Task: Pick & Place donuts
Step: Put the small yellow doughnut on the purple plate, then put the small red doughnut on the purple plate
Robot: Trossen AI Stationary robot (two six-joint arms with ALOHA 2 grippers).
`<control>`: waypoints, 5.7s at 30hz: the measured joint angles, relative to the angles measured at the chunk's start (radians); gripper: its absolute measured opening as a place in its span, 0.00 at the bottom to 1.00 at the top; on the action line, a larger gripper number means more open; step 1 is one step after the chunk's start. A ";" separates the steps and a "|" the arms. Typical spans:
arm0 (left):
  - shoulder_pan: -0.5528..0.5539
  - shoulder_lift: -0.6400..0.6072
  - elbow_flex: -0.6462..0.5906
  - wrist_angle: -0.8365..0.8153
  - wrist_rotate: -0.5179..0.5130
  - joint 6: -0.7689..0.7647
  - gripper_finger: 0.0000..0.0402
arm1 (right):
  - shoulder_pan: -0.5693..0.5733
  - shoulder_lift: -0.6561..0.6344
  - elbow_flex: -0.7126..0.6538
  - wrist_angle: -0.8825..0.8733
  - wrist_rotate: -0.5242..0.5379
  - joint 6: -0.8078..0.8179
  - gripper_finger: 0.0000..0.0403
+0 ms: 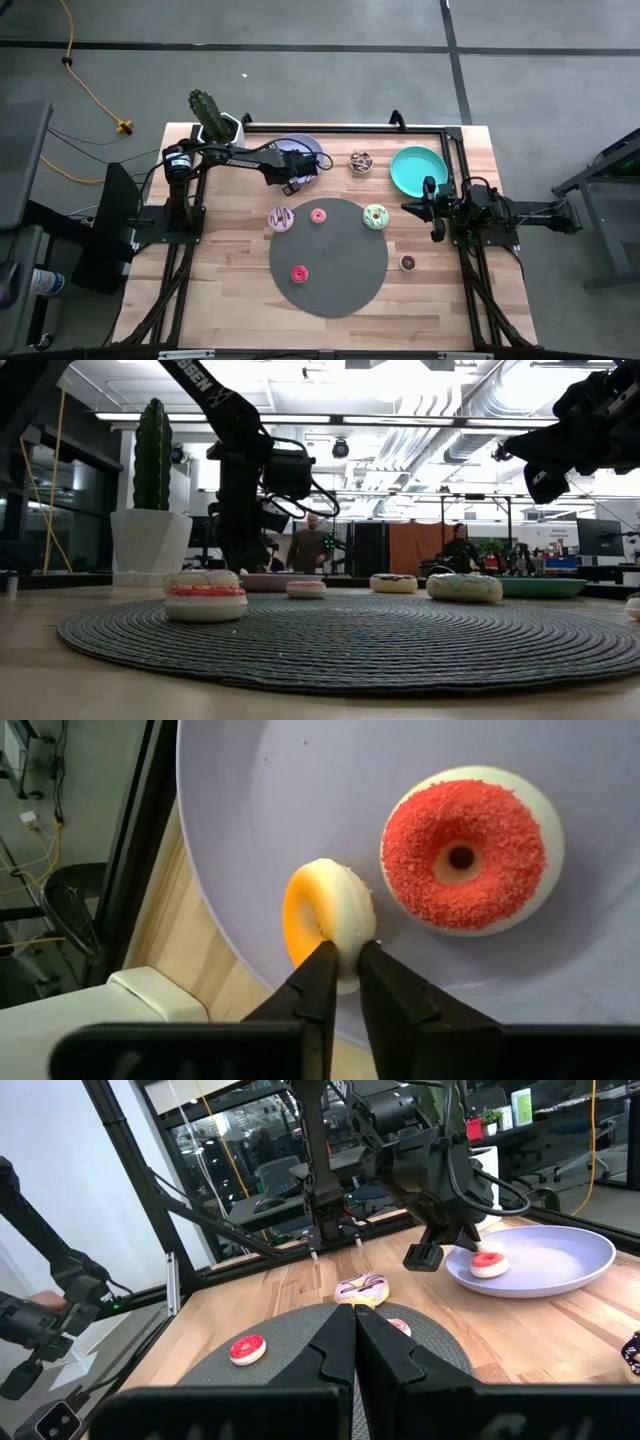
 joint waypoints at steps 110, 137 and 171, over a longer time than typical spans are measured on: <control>0.380 -0.203 -0.394 0.818 1.052 -0.673 0.20 | 0.000 0.000 0.000 0.000 0.000 0.000 0.00; 0.389 -0.212 -0.394 0.861 1.066 -0.670 0.59 | 0.000 0.000 0.000 0.000 0.000 0.000 0.00; 0.075 -0.519 -0.394 0.617 1.051 0.140 0.59 | 0.000 0.000 0.000 0.000 0.000 0.000 0.00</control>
